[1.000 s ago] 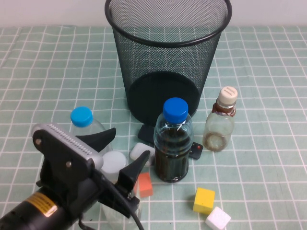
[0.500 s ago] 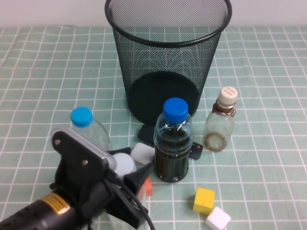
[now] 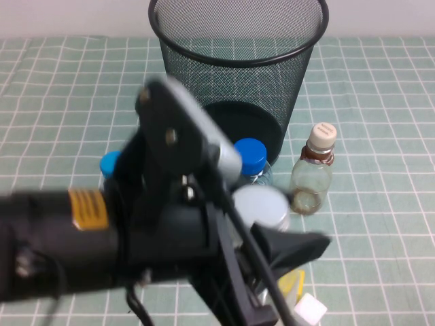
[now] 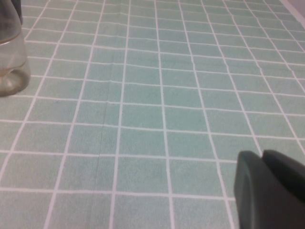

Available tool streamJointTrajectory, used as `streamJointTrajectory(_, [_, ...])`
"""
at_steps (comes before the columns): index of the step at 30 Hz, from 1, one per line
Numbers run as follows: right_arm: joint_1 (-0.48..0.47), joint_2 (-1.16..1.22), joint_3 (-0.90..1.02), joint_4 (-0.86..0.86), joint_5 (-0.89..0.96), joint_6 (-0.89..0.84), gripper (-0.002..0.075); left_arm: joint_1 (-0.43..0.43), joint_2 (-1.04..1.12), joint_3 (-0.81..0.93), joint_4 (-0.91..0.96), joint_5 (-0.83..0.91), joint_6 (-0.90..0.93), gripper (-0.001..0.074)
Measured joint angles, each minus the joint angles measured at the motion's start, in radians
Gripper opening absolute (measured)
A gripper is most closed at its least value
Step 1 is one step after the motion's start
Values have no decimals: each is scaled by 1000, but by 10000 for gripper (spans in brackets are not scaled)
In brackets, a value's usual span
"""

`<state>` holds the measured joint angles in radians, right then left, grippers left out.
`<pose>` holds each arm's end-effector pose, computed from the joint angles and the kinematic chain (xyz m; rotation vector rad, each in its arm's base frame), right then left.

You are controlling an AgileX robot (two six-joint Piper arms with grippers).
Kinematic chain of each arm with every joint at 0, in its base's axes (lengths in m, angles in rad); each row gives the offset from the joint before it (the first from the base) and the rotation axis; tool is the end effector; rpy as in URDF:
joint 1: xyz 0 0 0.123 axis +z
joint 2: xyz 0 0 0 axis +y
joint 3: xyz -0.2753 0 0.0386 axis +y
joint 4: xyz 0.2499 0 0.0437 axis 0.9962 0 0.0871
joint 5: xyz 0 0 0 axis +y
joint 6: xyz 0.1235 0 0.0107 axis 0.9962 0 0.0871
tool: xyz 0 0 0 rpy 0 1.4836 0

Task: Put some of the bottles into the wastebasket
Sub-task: Pick up a bottle from the table with left arm, then place the bottle in the trash can

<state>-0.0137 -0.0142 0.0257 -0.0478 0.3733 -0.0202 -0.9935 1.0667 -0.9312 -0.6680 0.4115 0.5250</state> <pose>0.0930 -0.0034 0.1621 -0.0356 1.8682 -0.0704 0.1193 -0.2396 0.3478 1.0456 1.7789 -0.9469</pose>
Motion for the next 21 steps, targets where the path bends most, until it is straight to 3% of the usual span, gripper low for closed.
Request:
streamJointTrajectory(9, [0,0,0,0,0,0,-9,23,131,-684,313,320,-126,327])
streamJointTrajectory(16, [0,0,0,0,0,0,-9,228,463,-1181,397,434,-131,327])
streamJointTrajectory(21, [0,0,0,0,0,0,-9,383,703,-1402,290,433,-52,327])
